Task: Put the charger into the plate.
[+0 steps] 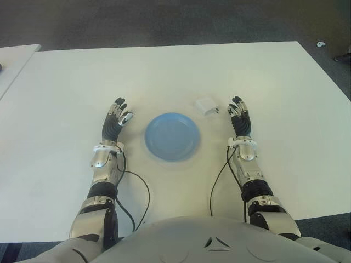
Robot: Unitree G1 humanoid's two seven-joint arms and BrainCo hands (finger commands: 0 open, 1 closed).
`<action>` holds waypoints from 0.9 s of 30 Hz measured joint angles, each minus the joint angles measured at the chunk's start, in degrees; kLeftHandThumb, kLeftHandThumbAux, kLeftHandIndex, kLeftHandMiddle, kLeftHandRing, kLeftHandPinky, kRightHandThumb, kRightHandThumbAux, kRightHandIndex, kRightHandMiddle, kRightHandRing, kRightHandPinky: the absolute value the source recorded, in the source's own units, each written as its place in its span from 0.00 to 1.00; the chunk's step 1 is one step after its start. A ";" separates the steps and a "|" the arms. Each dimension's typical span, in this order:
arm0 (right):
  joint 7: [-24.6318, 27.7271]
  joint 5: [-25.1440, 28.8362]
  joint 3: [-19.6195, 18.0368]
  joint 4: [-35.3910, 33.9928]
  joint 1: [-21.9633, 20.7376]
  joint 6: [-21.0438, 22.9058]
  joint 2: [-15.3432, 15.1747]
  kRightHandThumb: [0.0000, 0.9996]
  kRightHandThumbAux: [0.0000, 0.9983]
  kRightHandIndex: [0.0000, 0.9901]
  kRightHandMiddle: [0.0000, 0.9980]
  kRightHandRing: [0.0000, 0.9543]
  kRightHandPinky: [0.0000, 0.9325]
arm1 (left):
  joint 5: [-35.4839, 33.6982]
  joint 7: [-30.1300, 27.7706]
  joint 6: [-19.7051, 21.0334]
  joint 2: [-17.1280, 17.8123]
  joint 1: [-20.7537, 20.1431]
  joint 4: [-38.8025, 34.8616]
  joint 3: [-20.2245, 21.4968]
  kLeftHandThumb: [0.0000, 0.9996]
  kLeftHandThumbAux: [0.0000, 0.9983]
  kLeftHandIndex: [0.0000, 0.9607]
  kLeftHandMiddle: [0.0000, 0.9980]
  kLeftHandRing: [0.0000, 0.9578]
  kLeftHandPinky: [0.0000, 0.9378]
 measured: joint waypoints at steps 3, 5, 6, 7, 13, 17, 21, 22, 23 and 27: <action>-0.45 -0.07 -0.14 -2.31 -0.06 3.52 -0.02 0.66 0.51 0.13 0.18 0.20 0.24 | 0.01 0.00 -0.01 -0.16 0.01 -0.12 -0.06 0.15 0.67 0.00 0.02 0.03 0.09; -0.74 -0.16 -0.25 -4.49 -0.22 6.85 -0.05 0.67 0.51 0.14 0.19 0.21 0.25 | 0.07 0.00 -0.04 -0.29 0.00 -0.14 -0.17 0.14 0.67 0.00 0.03 0.03 0.09; -0.83 -0.18 -0.31 -5.49 -0.45 8.29 -0.09 0.68 0.52 0.15 0.21 0.22 0.26 | 0.11 0.00 -0.06 -0.31 -0.01 -0.14 -0.26 0.14 0.68 0.00 0.03 0.03 0.09; -0.94 -0.24 -0.38 -6.40 -0.76 10.04 -0.13 0.69 0.52 0.16 0.22 0.24 0.27 | 0.16 0.00 -0.09 -0.31 -0.02 -0.14 -0.35 0.14 0.68 0.00 0.03 0.03 0.09; -1.82 -1.51 -0.69 -11.43 -4.74 21.69 -1.16 0.69 0.51 0.16 0.25 0.26 0.28 | 1.29 0.31 -0.22 -0.38 -0.07 -0.11 -1.34 0.14 0.69 0.00 0.03 0.03 0.09; -2.19 -3.62 -0.03 -13.42 -7.63 26.45 -2.60 0.65 0.49 0.14 0.23 0.24 0.26 | 1.90 1.32 -0.21 -0.68 -0.19 0.02 -1.63 0.16 0.70 0.00 0.03 0.04 0.10; -2.09 -5.78 1.47 -14.38 -9.19 27.23 -3.82 0.57 0.44 0.10 0.18 0.19 0.20 | 2.03 2.22 -0.21 -0.87 -0.26 0.01 -1.64 0.17 0.71 0.00 0.03 0.04 0.10; -2.09 -6.85 2.14 -14.30 -9.45 27.20 -4.32 0.56 0.42 0.10 0.16 0.17 0.19 | 2.08 2.48 -0.21 -0.90 -0.27 -0.01 -1.64 0.18 0.71 0.00 0.03 0.04 0.11; -2.07 -7.54 2.72 -14.09 -9.65 27.18 -4.72 0.54 0.41 0.09 0.15 0.16 0.18 | 2.13 2.66 -0.21 -0.92 -0.28 -0.03 -1.64 0.18 0.71 0.00 0.03 0.04 0.11; -2.39 -11.80 6.00 -10.53 -11.28 26.19 -6.05 0.50 0.35 0.05 0.08 0.10 0.13 | 2.20 3.59 -0.09 -1.24 -0.24 -0.20 -1.63 0.18 0.72 0.00 0.03 0.05 0.11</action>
